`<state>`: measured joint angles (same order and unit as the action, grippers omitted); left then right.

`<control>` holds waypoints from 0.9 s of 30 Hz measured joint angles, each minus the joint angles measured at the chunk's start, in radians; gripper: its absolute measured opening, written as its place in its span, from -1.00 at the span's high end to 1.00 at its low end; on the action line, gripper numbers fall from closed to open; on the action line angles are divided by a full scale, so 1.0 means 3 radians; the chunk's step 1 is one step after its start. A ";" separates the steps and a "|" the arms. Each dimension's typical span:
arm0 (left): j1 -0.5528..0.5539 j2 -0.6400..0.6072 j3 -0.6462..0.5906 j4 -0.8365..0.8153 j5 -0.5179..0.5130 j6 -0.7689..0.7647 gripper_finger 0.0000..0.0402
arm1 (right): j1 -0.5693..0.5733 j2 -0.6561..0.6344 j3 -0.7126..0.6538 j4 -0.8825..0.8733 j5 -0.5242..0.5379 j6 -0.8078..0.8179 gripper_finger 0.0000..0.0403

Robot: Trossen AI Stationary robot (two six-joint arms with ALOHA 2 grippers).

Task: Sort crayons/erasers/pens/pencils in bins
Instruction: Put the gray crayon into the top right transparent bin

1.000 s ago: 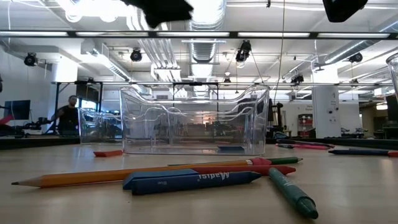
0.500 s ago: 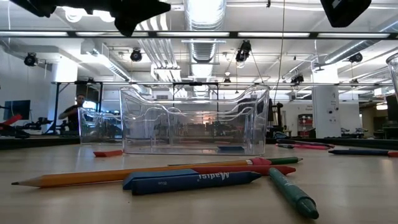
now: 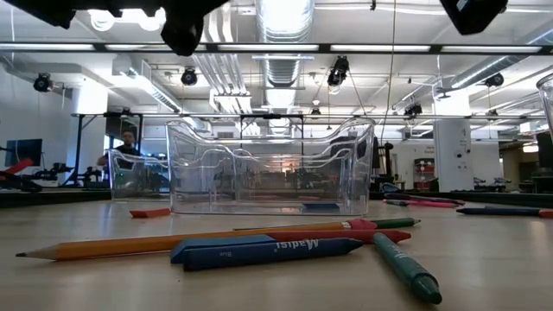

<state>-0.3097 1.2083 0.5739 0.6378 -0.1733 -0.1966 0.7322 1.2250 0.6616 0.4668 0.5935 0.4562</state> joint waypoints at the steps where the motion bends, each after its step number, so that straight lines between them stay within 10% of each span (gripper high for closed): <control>1: -0.0060 0.0023 0.0010 0.0031 -0.0007 0.0002 0.25 | -0.0002 -0.0015 0.0130 -0.0278 0.0052 0.0061 0.05; 13: -0.0568 0.0075 0.0043 0.0152 -0.0869 0.0241 0.25 | -0.0213 0.0064 0.1913 -0.4974 0.0544 0.1898 0.05; 27: -0.0601 0.0370 0.0051 0.0172 -0.0875 0.0238 0.25 | -0.0805 -0.0024 0.1478 -0.5643 -0.0553 0.2082 0.05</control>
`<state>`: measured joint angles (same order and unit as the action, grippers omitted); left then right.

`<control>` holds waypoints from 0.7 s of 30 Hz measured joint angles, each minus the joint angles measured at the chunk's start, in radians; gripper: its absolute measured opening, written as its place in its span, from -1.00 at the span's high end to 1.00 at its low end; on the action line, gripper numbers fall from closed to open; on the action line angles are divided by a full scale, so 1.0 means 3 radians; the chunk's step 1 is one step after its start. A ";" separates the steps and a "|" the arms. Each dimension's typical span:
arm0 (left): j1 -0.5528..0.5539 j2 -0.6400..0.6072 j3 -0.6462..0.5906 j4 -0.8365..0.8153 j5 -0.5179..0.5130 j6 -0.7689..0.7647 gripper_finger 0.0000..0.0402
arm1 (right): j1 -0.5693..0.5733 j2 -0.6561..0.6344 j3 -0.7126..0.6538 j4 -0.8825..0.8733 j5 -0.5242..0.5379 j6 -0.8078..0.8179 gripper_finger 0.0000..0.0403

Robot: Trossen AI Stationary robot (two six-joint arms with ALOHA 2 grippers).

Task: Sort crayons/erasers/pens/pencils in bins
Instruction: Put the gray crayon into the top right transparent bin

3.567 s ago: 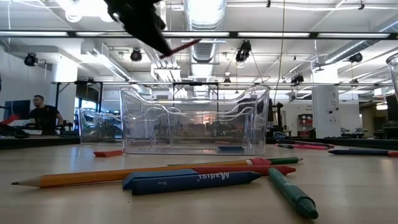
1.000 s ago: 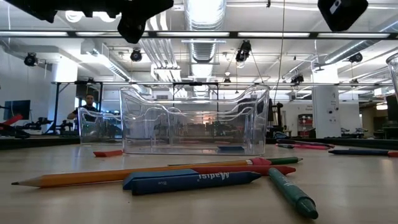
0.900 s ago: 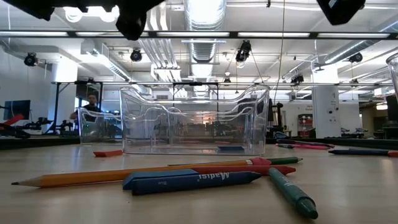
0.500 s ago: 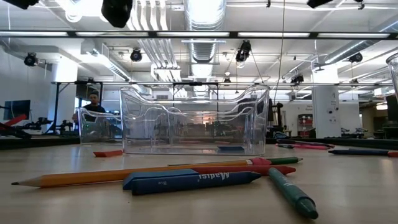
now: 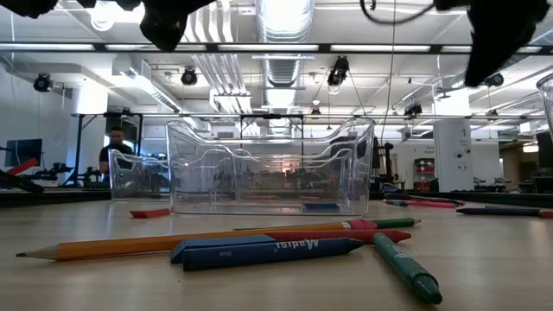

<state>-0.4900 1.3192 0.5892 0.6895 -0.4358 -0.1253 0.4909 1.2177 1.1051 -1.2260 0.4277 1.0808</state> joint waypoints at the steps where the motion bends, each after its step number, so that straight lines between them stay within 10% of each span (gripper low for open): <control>1: 0.0000 0.0036 0.0002 0.0043 0.0001 0.0003 0.25 | -0.0054 -0.0012 -0.0077 -0.0004 -0.0083 -0.0019 0.05; 21: 0.0014 0.0133 -0.0005 0.0366 0.0001 0.0104 0.25 | -0.0922 -0.0402 -0.1614 0.1507 -0.0740 -0.1091 0.05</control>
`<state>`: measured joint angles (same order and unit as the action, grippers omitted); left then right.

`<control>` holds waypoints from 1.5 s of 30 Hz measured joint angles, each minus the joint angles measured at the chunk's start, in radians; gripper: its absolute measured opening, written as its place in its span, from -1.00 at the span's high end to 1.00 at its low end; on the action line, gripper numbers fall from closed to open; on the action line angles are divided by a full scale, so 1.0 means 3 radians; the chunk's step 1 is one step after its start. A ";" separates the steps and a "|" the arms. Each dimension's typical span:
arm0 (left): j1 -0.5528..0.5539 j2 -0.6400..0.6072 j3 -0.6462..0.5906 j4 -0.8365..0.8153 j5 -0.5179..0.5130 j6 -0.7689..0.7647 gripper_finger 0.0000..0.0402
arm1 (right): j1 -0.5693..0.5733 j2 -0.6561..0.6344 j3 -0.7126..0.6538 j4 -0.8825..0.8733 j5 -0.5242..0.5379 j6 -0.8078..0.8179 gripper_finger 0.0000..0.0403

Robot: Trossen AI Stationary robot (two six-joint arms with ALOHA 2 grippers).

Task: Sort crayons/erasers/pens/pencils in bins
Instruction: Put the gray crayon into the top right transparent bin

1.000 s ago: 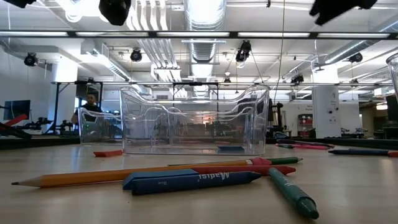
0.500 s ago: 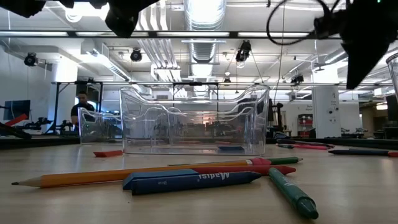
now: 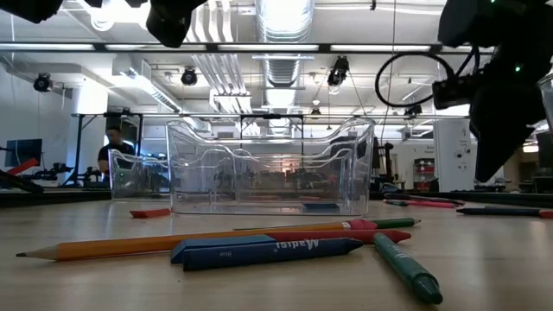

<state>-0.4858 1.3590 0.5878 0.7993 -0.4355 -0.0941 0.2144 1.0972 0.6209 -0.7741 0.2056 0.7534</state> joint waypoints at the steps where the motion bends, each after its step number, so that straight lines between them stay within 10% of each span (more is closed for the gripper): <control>1: 0.0000 0.0000 -0.0006 0.0003 0.0000 0.0000 0.25 | -0.0029 0.0026 -0.0018 0.0021 0.0000 -0.0039 0.05; 30: 0.0000 0.0000 -0.0017 -0.0009 0.0002 0.0008 0.25 | -0.0391 0.0430 -0.0162 0.0495 -0.0266 -0.0449 0.05; 45: 0.0003 0.0000 -0.0017 -0.0010 0.0000 0.0005 0.25 | -0.0390 0.0118 -0.0302 -0.0016 -0.0023 0.0305 0.05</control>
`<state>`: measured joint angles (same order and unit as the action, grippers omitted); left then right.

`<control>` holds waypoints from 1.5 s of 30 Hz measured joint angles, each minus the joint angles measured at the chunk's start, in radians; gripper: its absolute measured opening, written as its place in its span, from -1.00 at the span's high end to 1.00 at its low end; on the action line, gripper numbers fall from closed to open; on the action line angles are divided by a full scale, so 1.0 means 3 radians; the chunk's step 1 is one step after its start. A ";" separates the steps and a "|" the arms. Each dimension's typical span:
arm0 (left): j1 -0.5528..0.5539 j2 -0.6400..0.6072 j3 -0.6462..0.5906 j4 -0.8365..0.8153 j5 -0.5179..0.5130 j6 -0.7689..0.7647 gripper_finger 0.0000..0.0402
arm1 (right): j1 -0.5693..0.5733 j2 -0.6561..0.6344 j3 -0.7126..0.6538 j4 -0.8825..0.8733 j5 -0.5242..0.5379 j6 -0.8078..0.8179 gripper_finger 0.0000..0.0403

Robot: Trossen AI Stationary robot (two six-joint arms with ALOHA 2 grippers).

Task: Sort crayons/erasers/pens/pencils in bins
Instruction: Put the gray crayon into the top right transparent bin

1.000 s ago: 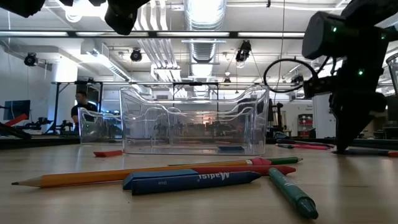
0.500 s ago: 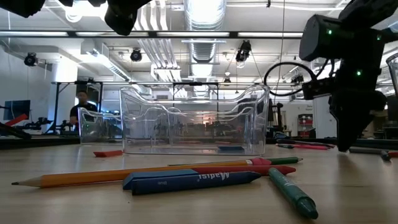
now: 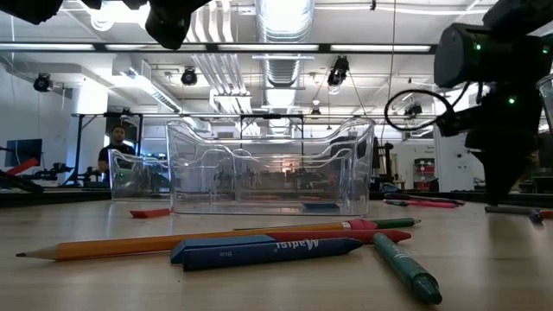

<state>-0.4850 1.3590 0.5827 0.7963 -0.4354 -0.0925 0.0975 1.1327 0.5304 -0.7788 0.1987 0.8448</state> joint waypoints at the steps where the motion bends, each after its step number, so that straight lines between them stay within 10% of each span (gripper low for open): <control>1: 0.0000 0.0000 0.0000 0.0000 0.0001 0.0000 0.25 | 0.0000 0.0007 -0.0037 0.0027 -0.0035 0.0014 0.05; 14: 0.0003 0.0000 0.0006 0.0000 0.0000 0.0000 0.25 | 0.0000 0.0003 -0.0339 0.0222 -0.0100 0.0218 0.10; 30: 0.0003 0.0000 0.0008 0.0004 0.0000 0.0000 0.25 | 0.0001 0.0005 -0.0382 0.0351 -0.0168 0.0145 0.83; 45: 0.0003 0.0000 0.0005 0.0017 0.0000 0.0000 0.25 | 0.0000 0.0008 0.0333 -0.0482 0.0054 0.0004 0.93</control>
<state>-0.4843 1.3590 0.5842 0.8013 -0.4354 -0.0925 0.0975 1.1351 0.6304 -0.9235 0.2150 0.8461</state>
